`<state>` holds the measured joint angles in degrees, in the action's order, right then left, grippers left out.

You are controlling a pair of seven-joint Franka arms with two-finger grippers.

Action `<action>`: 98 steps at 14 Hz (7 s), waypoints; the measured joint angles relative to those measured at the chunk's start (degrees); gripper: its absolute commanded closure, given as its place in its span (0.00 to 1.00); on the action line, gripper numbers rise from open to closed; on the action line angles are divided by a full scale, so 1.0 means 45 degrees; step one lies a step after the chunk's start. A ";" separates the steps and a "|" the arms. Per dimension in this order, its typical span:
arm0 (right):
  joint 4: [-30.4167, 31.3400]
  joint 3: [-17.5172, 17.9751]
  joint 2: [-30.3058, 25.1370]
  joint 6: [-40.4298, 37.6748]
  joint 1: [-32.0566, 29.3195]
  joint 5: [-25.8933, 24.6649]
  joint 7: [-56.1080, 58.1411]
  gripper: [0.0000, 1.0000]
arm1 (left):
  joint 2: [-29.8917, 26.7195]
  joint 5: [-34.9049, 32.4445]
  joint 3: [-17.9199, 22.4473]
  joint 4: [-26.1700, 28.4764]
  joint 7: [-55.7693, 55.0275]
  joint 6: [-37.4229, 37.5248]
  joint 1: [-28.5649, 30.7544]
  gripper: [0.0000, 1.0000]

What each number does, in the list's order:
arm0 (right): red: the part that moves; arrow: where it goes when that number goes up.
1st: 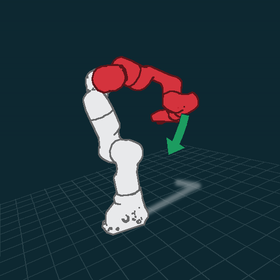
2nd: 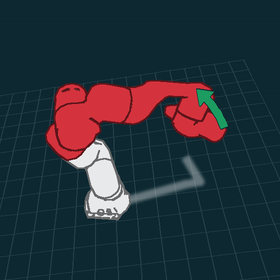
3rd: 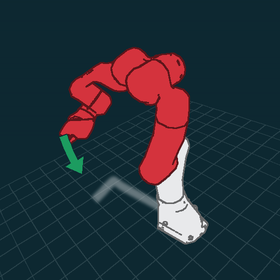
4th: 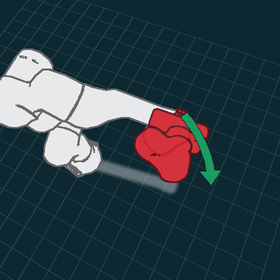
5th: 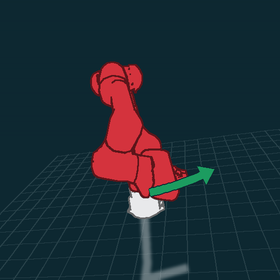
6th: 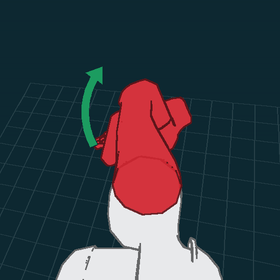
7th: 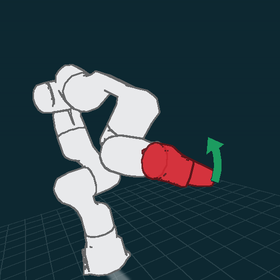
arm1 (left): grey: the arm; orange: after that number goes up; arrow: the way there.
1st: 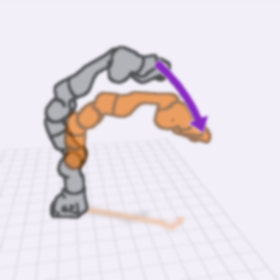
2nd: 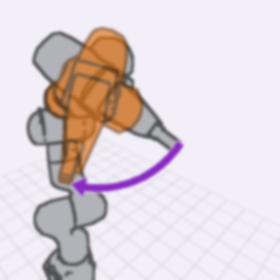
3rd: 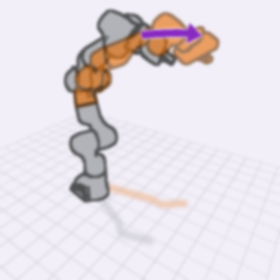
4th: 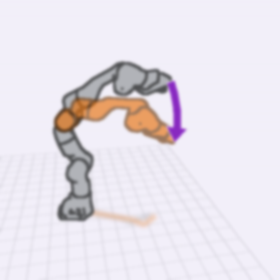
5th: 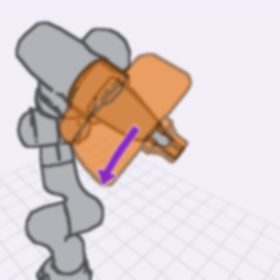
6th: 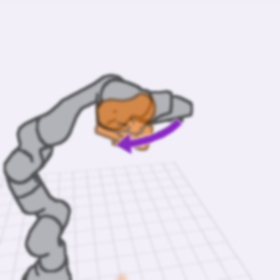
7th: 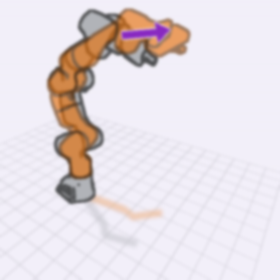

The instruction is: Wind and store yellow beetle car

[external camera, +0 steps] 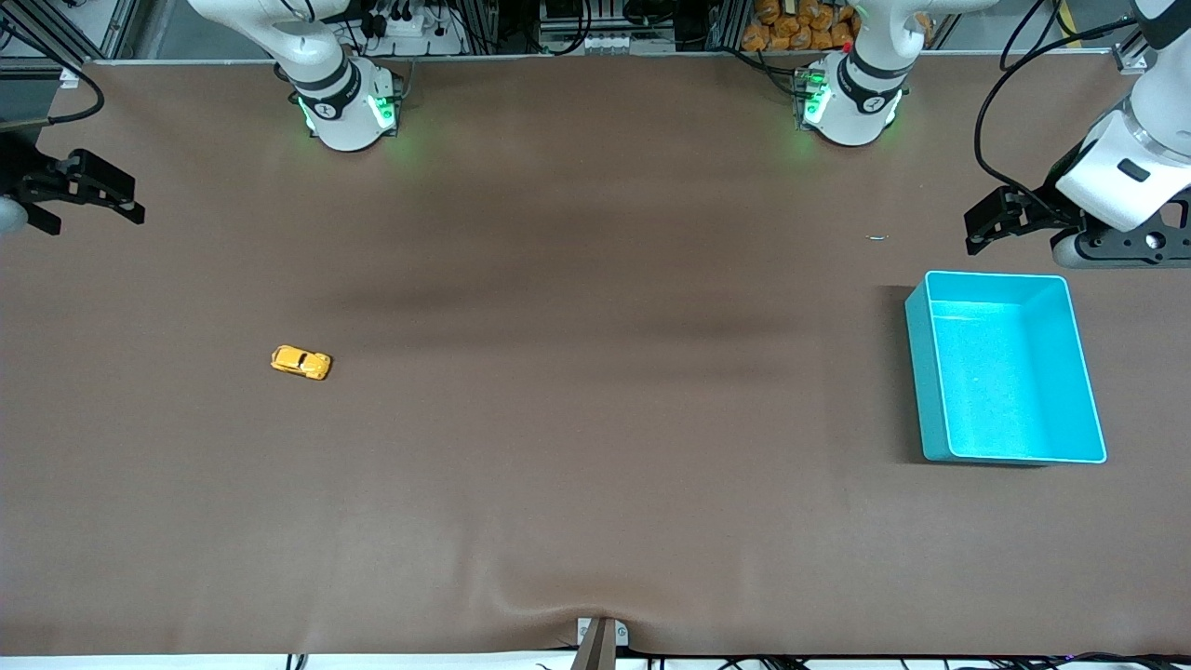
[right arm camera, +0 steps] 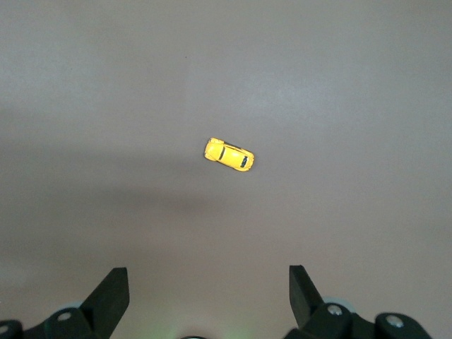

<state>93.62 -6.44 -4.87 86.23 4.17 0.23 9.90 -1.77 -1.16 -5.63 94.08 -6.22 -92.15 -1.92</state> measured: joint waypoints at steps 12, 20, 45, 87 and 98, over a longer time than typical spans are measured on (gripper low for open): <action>0.0000 0.0099 0.0000 -0.0160 0.0043 0.0011 -0.0001 0.00 | 0.0111 0.0000 -0.0066 -0.0006 0.0000 -0.0098 -0.0016 0.00; 0.3142 0.0091 0.0253 0.3091 -0.0025 0.0120 0.4211 0.00 | 0.0113 0.0001 -0.0064 -0.0090 -0.0001 -0.0080 0.0038 0.00; 0.7450 0.0100 0.5753 1.2728 0.0208 -0.1137 1.5660 0.27 | 0.0936 0.0004 -0.0718 -0.0020 -0.0656 -0.0053 -0.0178 0.00; 0.7208 0.0066 0.6045 1.2963 -0.0906 -0.1149 1.8614 0.78 | 0.0965 0.0004 -0.0728 -0.0020 -0.0656 -0.0053 -0.0199 0.00; 0.6725 0.0036 0.6359 1.3013 -0.2613 -0.1150 2.0048 0.75 | 0.0965 0.0004 -0.0728 -0.0020 -0.0656 -0.0053 -0.0202 0.00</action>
<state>123.88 -6.28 23.74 144.79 -7.59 -4.94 100.11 2.58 -1.14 -8.90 93.99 -9.18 -92.39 -2.83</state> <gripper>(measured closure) 0.599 0.000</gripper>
